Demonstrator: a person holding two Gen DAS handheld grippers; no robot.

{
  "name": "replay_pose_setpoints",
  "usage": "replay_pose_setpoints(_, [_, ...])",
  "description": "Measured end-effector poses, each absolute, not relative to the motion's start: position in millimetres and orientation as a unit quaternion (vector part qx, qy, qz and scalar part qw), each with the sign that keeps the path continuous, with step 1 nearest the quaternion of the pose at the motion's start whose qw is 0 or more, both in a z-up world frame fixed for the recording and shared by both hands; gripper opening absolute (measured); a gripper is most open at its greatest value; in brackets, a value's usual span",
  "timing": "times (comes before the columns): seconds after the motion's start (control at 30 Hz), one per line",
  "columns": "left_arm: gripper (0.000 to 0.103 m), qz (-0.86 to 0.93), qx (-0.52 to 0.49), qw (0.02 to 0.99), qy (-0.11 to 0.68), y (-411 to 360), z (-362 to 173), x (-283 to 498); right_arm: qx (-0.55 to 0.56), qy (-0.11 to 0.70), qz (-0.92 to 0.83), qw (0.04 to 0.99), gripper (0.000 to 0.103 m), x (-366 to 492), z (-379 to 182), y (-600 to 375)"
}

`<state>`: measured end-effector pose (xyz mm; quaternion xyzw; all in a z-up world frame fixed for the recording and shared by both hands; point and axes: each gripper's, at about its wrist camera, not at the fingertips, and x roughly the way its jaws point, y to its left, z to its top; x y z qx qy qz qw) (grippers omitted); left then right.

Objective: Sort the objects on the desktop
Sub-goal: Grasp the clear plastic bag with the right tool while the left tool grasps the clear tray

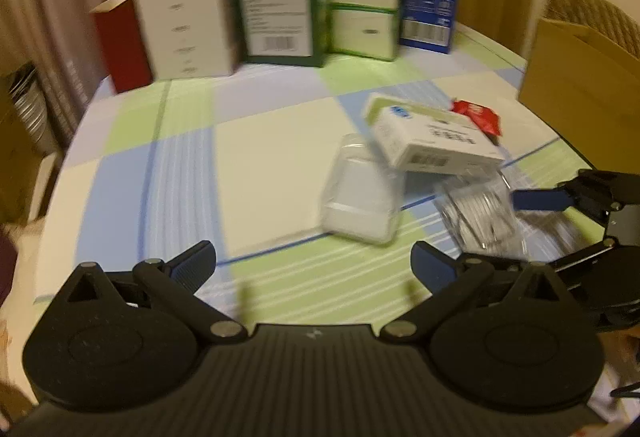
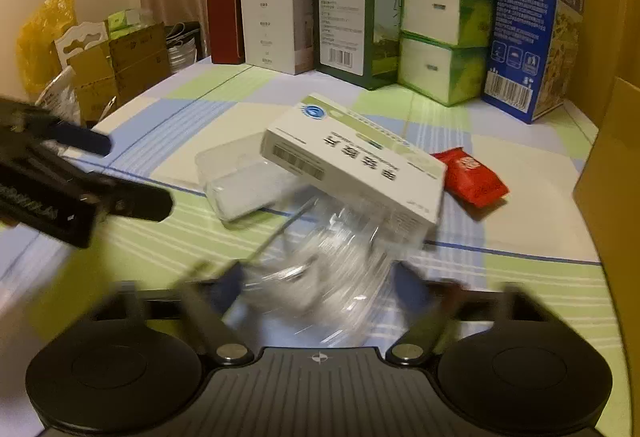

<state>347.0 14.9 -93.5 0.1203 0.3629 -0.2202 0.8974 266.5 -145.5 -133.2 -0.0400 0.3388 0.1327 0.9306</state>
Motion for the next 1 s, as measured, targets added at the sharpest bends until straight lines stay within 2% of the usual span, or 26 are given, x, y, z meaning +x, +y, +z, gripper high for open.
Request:
replay_pose_setpoints(0.03, [0.102, -0.230, 0.128, 0.896, 0.358, 9.0, -93.8, 348.2, -0.043, 0.333, 0.130, 0.933, 0.051, 263.8, -132.4, -148.9])
replay_pose_setpoints(0.07, [0.102, -0.237, 0.136, 0.894, 0.354, 2.5, -94.5, 350.3, -0.044, 0.330, 0.129, 0.934, 0.042, 261.8, -131.9, -153.7])
replay_pose_setpoints(0.2, [0.101, -0.251, 0.152, 0.889, 0.352, -22.0, -101.3, 365.7, -0.049, 0.328, 0.126, 0.935, 0.039, 256.7, -131.7, -169.7])
replay_pose_setpoints(0.3, [0.097, -0.253, 0.159, 0.886, 0.355, -39.0, -108.3, 375.8, -0.043, 0.325, 0.125, 0.937, 0.036, 252.6, -128.6, -178.8])
replay_pose_setpoints(0.37, [0.089, -0.252, 0.165, 0.883, 0.360, -49.1, -112.9, 379.4, -0.045, 0.319, 0.127, 0.938, 0.032, 249.3, -125.5, -182.4])
replay_pose_setpoints(0.47, [0.072, -0.239, 0.172, 0.882, 0.367, -59.2, -118.4, 381.2, -0.044, 0.322, 0.127, 0.937, 0.031, 246.4, -123.5, -187.6])
replay_pose_setpoints(0.5, [0.059, -0.233, 0.172, 0.882, 0.371, -61.2, -119.5, 380.7, -0.044, 0.322, 0.126, 0.937, 0.030, 245.1, -123.4, -189.2])
replay_pose_setpoints(0.53, [0.053, -0.221, 0.171, 0.883, 0.377, -62.6, -120.5, 378.6, -0.045, 0.323, 0.126, 0.937, 0.029, 243.5, -122.9, -190.8])
replay_pose_setpoints(0.73, [0.051, -0.184, 0.153, 0.887, 0.394, -63.1, -115.3, 326.6, -0.034, 0.334, 0.130, 0.933, 0.027, 218.3, -114.8, -203.2])
replay_pose_setpoints(1.0, [0.051, -0.162, 0.109, 0.897, 0.397, -49.7, -108.5, 218.3, -0.051, 0.353, 0.137, 0.924, 0.028, 135.7, -108.5, -217.1])
